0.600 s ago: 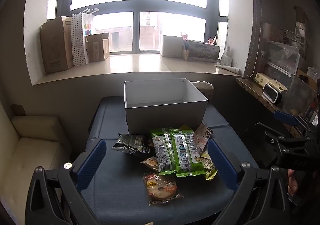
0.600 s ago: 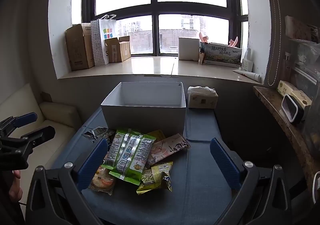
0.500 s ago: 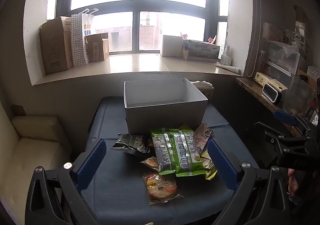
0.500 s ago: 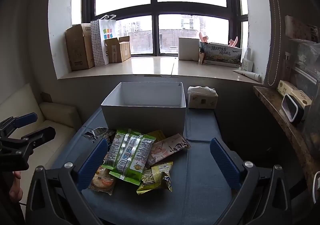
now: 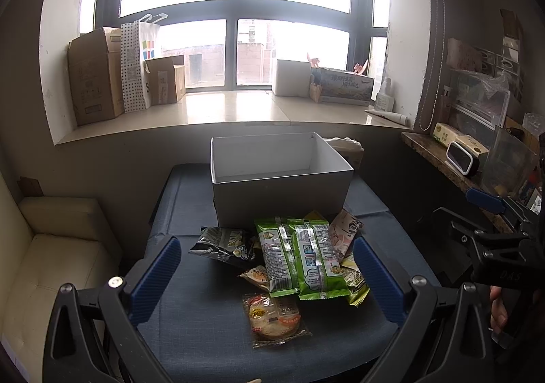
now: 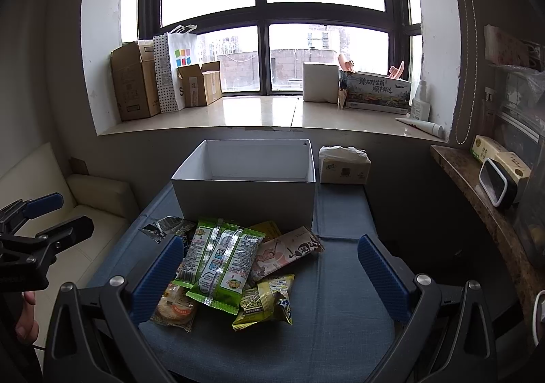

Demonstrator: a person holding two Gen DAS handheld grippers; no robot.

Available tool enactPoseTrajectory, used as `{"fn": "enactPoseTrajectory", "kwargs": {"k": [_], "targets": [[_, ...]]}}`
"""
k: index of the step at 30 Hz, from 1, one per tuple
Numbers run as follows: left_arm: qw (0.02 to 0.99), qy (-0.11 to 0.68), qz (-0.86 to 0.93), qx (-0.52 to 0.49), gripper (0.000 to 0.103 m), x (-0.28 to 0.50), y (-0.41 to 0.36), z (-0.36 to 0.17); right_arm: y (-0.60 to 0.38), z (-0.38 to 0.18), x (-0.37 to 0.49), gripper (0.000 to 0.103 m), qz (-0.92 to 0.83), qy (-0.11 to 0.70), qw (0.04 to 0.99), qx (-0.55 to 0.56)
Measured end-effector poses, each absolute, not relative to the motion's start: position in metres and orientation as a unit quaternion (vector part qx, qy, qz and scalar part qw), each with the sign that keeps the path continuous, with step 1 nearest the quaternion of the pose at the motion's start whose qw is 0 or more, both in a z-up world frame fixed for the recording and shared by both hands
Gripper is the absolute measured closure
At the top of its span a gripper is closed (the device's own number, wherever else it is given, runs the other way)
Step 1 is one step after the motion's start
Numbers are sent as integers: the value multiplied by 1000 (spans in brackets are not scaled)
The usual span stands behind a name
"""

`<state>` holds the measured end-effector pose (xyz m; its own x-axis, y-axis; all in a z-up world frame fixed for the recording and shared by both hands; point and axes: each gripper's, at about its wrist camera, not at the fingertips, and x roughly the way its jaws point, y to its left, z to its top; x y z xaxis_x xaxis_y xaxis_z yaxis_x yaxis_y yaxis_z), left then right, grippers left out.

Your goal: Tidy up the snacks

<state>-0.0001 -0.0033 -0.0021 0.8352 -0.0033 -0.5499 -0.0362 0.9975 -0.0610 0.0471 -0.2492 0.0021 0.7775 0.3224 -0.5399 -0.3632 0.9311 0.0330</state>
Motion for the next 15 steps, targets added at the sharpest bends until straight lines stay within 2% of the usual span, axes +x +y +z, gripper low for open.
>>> {"fn": "enactPoseTrajectory", "kwargs": {"k": [15], "targets": [[957, 286, 9, -34, 0, 0, -4, -3, -251, 0, 49, 0, 183, 278, 942, -38]]}}
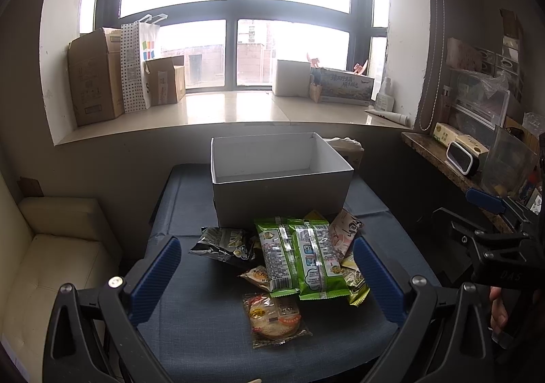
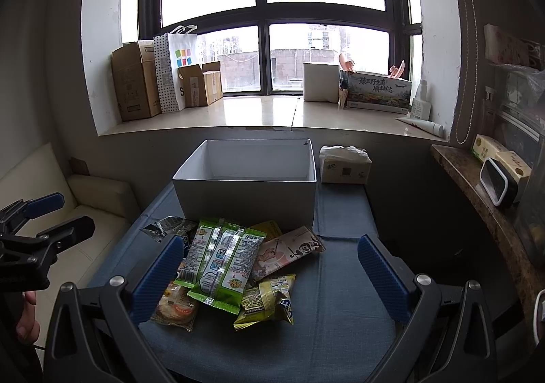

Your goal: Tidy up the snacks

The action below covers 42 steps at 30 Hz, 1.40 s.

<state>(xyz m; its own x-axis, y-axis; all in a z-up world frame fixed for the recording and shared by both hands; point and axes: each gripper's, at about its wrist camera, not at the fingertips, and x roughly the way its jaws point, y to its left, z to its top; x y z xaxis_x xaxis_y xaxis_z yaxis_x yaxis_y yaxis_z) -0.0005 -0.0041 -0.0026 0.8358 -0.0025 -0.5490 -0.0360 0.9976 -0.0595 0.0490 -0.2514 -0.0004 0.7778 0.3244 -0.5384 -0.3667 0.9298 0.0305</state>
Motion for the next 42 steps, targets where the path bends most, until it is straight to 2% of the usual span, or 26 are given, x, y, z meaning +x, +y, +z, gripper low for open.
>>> {"fn": "enactPoseTrajectory", "kwargs": {"k": [17, 27, 32, 40, 41, 42], "targets": [[958, 284, 17, -41, 0, -2, 4, -3, -245, -6, 50, 0, 186, 282, 940, -46], [954, 292, 47, -59, 0, -7, 35, -20, -198, -68, 121, 0, 208, 372, 904, -17], [951, 294, 61, -70, 0, -10, 50, -29, -166, -117, 162, 0, 211, 466, 859, 1], [943, 307, 83, -97, 0, -6, 70, -47, -145, -166, 183, 0, 193, 529, 826, -19], [943, 308, 85, -97, 0, -6, 70, -50, -144, -171, 183, 1, 196, 532, 823, -23], [944, 305, 83, -96, 0, -6, 69, -52, -145, -177, 185, 8, 189, 536, 822, -36]]}}
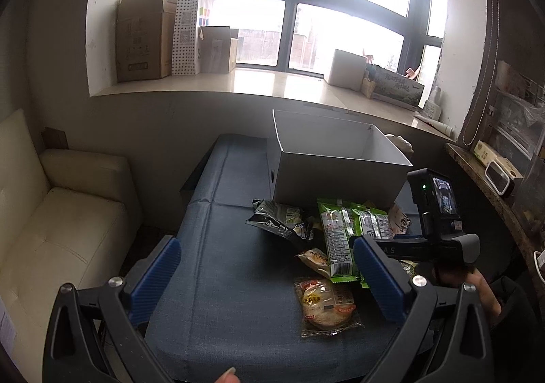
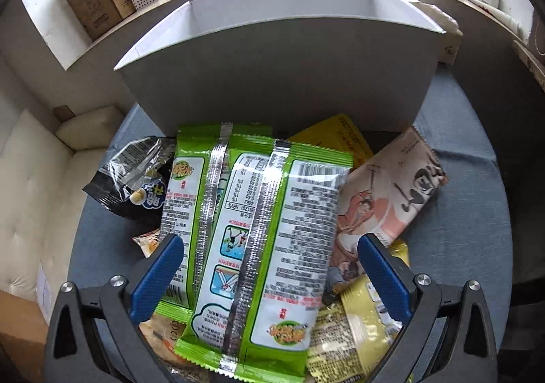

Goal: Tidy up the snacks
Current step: 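Grasp a green biscuit pack with the right tool while the left tool grasps another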

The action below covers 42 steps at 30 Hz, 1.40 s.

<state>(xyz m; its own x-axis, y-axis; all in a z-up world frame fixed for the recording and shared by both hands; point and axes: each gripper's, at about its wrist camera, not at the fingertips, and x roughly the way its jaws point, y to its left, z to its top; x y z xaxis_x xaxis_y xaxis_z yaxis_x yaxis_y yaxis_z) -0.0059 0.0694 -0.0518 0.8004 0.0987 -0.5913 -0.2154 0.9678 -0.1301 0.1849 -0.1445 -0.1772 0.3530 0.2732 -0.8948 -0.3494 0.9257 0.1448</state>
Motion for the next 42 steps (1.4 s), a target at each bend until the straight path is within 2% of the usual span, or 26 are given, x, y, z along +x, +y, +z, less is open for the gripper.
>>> {"fn": "enactPoseTrajectory", "kwargs": {"k": [2, 3, 6, 10, 16, 22, 27, 33, 40, 42], "targets": [[948, 295, 86, -86, 0, -7, 65, -54, -143, -179, 183, 16, 177, 531, 827, -51], [950, 288, 87, -80, 0, -7, 63, -54, -142, -176, 182, 24, 180, 527, 829, -49], [950, 295, 79, -66, 0, -2, 56, -56, -145, -171, 182, 26, 187, 529, 827, -37], [945, 316, 54, -65, 0, 12, 48, -62, -159, -159, 184, 26, 202, 522, 829, -11], [939, 340, 28, -49, 0, 51, 20, -75, -221, -95, 164, 26, 199, 453, 868, 49], [921, 390, 13, -13, 0, 104, -26, -112, -294, -40, 121, 26, 174, 378, 904, 99], [902, 431, 23, -27, 0, 146, -39, -143, -325, -12, 85, 26, 151, 331, 925, 106], [883, 468, 29, -37, 0, 189, -40, -169, -350, -5, 66, 26, 146, 318, 929, 123], [864, 488, 23, -119, 0, 220, -22, -183, -359, -9, 58, 26, 144, 321, 928, 120], [863, 492, 40, -104, 1, 221, -24, -185, -360, -11, 58, 26, 144, 322, 928, 123]]}}
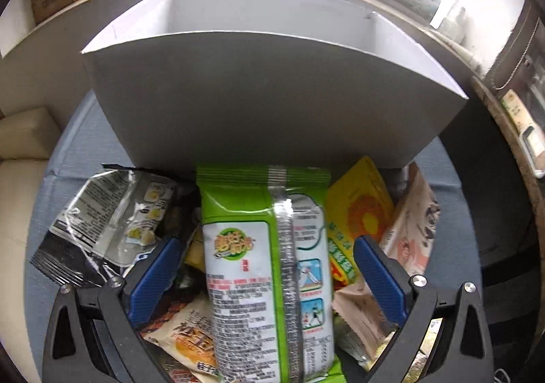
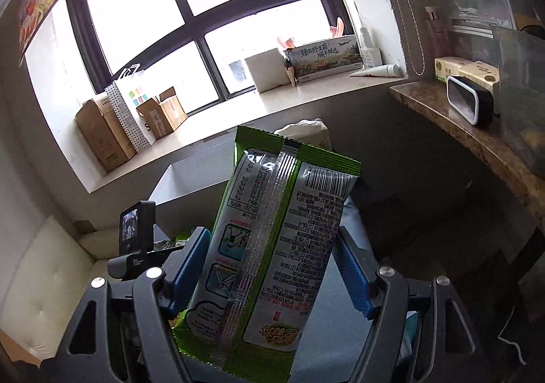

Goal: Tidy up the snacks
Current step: 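Grasp a green biscuit pack with the right tool while the left tool grasps another, then lower both green biscuit packs into the white box and open both tools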

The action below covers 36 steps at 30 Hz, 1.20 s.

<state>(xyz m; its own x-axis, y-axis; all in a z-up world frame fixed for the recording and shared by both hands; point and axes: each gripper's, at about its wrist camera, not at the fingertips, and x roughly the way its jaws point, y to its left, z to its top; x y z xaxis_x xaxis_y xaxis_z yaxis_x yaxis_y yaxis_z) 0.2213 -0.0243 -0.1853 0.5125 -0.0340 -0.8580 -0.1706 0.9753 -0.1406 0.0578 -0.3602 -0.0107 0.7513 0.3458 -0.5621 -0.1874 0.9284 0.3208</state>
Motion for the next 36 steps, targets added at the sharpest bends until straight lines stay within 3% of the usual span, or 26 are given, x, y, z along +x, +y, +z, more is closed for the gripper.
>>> {"fn": "enactPoseTrajectory", "kwargs": {"k": [4, 8, 10, 17, 26, 36], "targets": [[866, 493, 54, -67, 3, 221, -33, -186, -359, -13, 56, 26, 143, 324, 927, 124], [866, 493, 59, -62, 24, 214, -37, -189, -355, -15, 56, 26, 146, 327, 925, 125], [869, 488, 60, -57, 28, 209, -38, -187, -355, -16, 59, 26, 149, 330, 924, 122], [882, 466, 47, -50, 29, 184, -40, -164, -352, -19, 67, 26, 159, 333, 922, 114], [916, 392, -33, -73, 29, 140, -16, -94, -313, -31, 104, 26, 212, 355, 907, 78], [934, 339, -40, -104, 29, 177, 28, -20, -229, -38, 203, 26, 261, 393, 882, 15]]}}
